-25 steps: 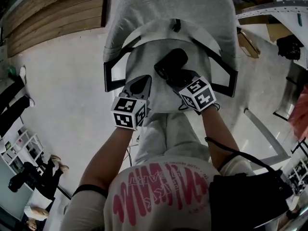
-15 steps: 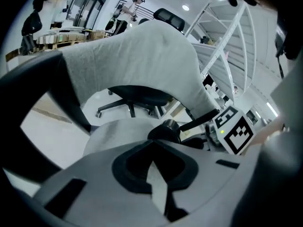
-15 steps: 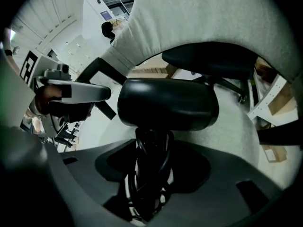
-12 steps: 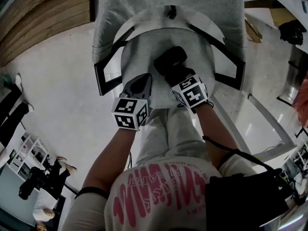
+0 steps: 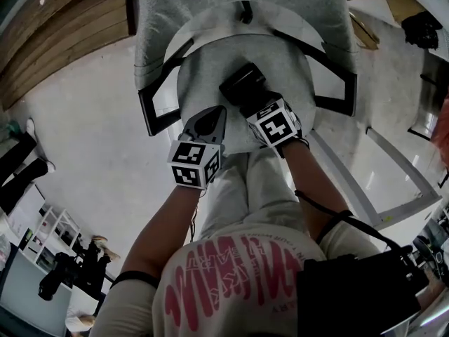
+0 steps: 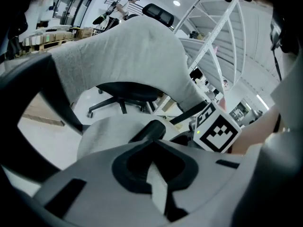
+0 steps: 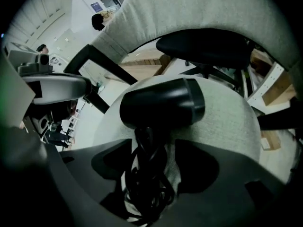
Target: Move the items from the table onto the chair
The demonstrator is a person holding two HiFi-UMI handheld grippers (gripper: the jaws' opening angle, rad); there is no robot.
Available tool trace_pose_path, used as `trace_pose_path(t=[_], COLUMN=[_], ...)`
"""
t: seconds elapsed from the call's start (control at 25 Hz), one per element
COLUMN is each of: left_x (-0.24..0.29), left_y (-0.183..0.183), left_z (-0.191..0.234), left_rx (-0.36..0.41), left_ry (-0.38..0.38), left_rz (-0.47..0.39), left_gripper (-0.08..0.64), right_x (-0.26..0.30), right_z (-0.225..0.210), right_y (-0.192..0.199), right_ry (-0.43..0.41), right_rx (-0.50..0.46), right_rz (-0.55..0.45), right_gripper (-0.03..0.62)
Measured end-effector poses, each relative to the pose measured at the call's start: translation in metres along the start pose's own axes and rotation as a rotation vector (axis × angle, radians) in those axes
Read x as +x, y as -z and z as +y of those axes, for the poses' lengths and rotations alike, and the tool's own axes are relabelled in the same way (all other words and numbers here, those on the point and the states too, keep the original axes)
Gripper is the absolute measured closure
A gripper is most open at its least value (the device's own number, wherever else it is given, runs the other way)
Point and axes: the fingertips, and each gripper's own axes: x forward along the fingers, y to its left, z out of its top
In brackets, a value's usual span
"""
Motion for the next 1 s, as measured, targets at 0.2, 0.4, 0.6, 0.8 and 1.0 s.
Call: trace_pose_path(t=[0.2, 0.4, 0.6, 0.8, 1.0], left_x=[-0.012, -0.028, -0.045, -0.081, -0.136], left_y=[-0.016, -0.044, -0.082, -0.141, -0.197], left_z=[-0.007, -0.020, -0.040, -0.065, -0.102], left_rx=[0.050, 0.052, 0.094, 0.169, 0.287], left_ry=[0.028, 0.067, 0.149, 0.258, 0.418], left_rz=[-0.022, -0.083, -0.144, -0.278, -0.405], left_gripper=[0.551, 0.551, 0.551, 0.551, 0.551], right_x=[-0.024, -0.068, -0.131, -0.226, -0.316], right_z=[-0.005, -0.009, 0.004, 0.025, 0.066], right_y=[0.003, -0.013, -0.065, -0.118, -0.144], right_ry=[0.017, 0.014, -0.102, -0.149, -0.135], right_rx=[0.117, 0.300, 0.397, 0.371, 0.218], right_rz=[-0.028, -0.180, -0.432, -0.806, -1.022], right_gripper=[0.256, 0.258, 0.264, 0.563, 0.580])
